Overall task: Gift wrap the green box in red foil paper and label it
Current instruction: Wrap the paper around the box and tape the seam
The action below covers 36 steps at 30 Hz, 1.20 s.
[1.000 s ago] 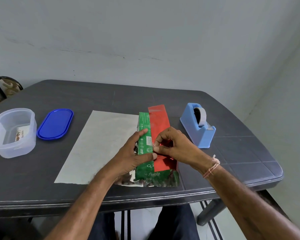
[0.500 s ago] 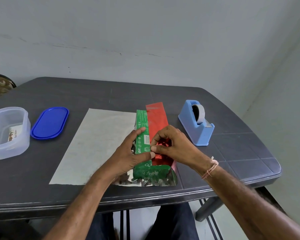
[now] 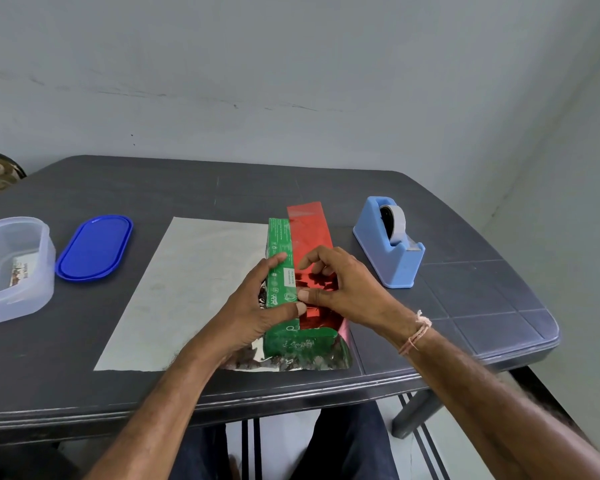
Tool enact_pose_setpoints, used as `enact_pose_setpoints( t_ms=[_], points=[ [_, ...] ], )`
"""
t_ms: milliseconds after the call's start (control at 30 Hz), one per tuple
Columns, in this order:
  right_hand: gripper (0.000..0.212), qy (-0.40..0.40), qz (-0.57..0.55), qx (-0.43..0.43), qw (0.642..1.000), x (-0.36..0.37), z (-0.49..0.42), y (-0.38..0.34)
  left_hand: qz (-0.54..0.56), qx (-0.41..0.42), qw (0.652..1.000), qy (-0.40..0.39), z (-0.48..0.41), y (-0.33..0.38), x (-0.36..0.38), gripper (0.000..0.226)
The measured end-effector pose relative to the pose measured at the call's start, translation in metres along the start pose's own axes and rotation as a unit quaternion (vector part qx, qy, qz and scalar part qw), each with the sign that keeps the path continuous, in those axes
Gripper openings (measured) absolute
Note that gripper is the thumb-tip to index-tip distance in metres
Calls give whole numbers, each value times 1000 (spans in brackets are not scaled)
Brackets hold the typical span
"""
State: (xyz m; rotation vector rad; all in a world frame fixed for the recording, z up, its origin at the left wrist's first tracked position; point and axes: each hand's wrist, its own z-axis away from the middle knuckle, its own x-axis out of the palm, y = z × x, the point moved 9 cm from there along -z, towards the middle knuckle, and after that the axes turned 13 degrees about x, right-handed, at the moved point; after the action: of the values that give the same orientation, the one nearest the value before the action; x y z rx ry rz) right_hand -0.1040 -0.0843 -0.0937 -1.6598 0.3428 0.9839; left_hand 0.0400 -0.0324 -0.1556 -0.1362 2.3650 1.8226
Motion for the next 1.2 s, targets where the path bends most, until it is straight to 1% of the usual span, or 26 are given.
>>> enact_pose_setpoints(
  t_ms=[233, 367, 467, 533, 633, 767, 900, 1033, 1200],
  points=[
    [29, 33, 8, 11, 999, 1, -6, 3, -2, -2, 1000, -5, -1, 0, 1, 86],
    [29, 45, 33, 24, 998, 2, -13, 2, 4, -6, 1000, -6, -1, -2, 1, 86],
    [35, 46, 57, 35, 997, 3, -16, 1, 14, -9, 1000, -4, 0, -1, 2, 85],
    [43, 42, 81, 45, 995, 3, -19, -1, 12, -7, 1000, -5, 0, -2, 2, 86],
    [55, 26, 116, 56, 991, 5, -23, -3, 22, -9, 1000, -6, 0, -3, 2, 88],
    [65, -4, 153, 70, 986, 4, -27, -7, 24, -5, 1000, -8, -1, -1, 3, 87],
    [71, -30, 174, 85, 981, 6, -30, -8, 36, -7, 999, -6, -1, -2, 3, 89],
    [75, -37, 178, 86, 980, 8, -32, -9, 49, -7, 999, -2, 0, 0, 4, 90],
    [77, -38, 189, 83, 978, 11, -31, -11, 49, -10, 999, -7, -1, 0, 5, 95]
  ],
)
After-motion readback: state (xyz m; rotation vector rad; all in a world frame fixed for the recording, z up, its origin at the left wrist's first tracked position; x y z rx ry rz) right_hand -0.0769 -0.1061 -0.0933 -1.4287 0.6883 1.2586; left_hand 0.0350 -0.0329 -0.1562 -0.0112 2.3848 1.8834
